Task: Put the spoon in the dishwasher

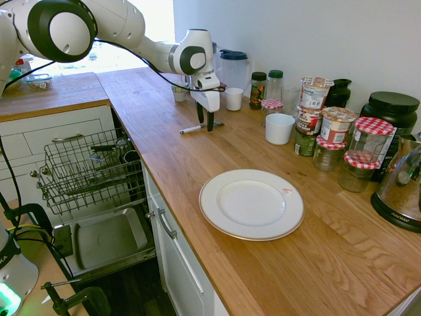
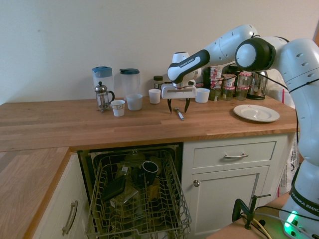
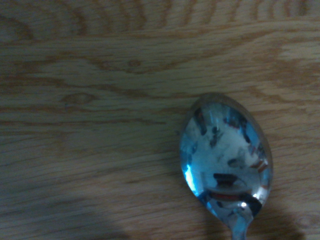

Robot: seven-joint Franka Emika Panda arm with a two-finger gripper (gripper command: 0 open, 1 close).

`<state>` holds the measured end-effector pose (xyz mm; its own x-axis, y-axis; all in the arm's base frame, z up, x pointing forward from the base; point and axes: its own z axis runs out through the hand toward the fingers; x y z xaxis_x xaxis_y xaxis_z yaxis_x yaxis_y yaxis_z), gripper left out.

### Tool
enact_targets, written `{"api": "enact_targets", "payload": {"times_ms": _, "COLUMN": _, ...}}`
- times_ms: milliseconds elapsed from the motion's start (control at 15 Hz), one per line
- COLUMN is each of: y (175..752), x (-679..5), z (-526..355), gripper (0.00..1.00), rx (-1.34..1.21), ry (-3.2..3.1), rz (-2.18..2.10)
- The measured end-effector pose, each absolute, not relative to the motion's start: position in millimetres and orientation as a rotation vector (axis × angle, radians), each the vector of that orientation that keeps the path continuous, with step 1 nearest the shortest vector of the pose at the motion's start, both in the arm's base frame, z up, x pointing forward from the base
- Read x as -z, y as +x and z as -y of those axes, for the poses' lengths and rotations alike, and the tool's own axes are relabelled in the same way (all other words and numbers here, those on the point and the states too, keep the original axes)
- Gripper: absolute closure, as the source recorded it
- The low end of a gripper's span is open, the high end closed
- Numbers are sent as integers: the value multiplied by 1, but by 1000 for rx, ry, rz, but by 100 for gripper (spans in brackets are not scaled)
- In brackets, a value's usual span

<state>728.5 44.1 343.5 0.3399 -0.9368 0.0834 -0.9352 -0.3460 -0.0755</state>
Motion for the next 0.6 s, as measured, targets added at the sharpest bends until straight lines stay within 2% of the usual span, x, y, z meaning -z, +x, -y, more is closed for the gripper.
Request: {"api": "enact_targets", "payload": {"times_ms": 600, "y": 731, "x": -340, "z": -45, "gripper": 100, "rx": 155, "ry": -2545, "rz": -1788}}
